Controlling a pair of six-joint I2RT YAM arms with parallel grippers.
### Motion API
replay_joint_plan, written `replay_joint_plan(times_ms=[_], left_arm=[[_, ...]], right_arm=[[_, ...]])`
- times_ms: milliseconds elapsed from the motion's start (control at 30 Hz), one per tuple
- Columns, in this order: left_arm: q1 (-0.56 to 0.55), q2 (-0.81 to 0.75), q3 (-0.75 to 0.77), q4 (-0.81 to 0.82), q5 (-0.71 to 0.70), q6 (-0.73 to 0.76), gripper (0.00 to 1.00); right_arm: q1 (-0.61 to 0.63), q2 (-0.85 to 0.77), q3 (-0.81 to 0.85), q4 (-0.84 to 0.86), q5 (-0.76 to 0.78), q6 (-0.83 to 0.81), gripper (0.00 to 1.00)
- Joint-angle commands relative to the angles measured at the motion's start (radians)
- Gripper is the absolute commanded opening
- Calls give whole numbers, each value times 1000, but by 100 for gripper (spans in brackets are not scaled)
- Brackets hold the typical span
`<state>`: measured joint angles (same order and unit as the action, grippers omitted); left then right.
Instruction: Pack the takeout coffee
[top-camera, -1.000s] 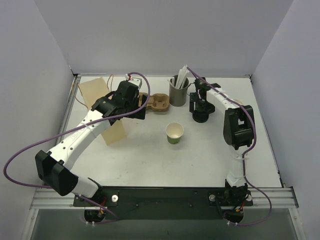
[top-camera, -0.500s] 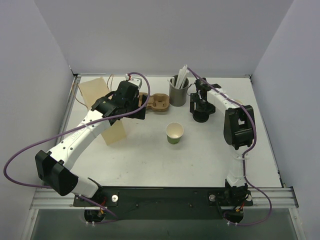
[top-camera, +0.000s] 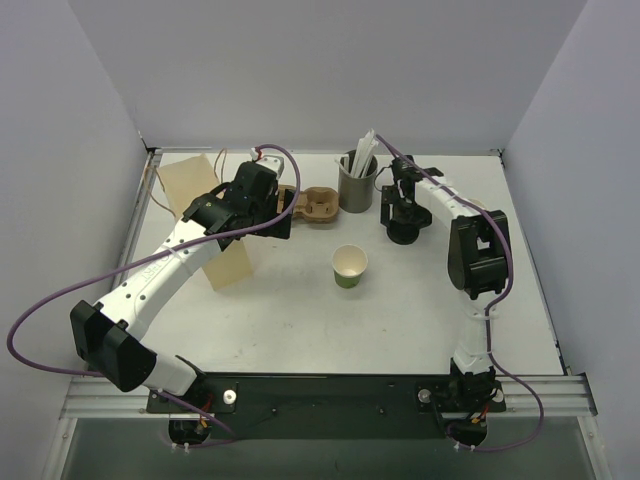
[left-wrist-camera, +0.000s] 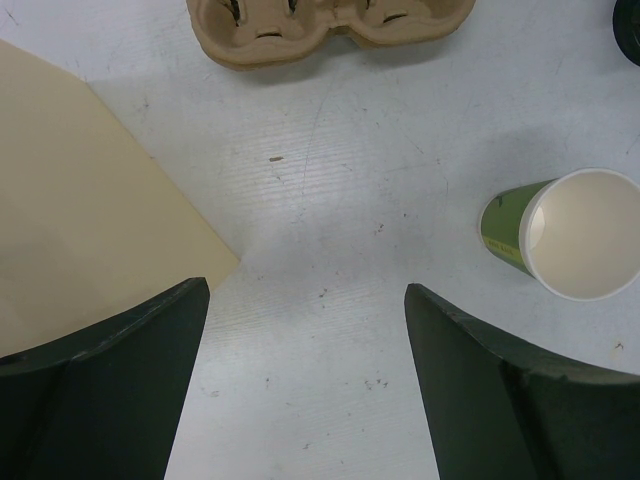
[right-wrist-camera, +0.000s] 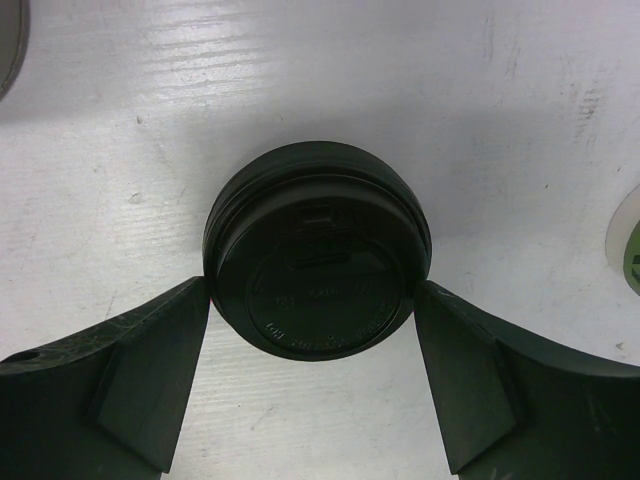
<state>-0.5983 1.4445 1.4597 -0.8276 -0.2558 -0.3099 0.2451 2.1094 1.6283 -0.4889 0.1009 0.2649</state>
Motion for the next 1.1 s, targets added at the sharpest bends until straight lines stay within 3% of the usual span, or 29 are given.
replay_joint_plan(times_ms=[0, 733, 1067], left_arm=[[9, -1, 44, 15, 6, 8, 90], [12, -1, 44, 16, 12, 6, 90], [12, 2, 51, 15, 12, 6, 90]], right_arm=[[-10, -66, -7, -10, 13, 16, 78], [-33, -49, -30, 6, -24, 16, 81], [-32, -60, -33, 4, -10, 23, 71]])
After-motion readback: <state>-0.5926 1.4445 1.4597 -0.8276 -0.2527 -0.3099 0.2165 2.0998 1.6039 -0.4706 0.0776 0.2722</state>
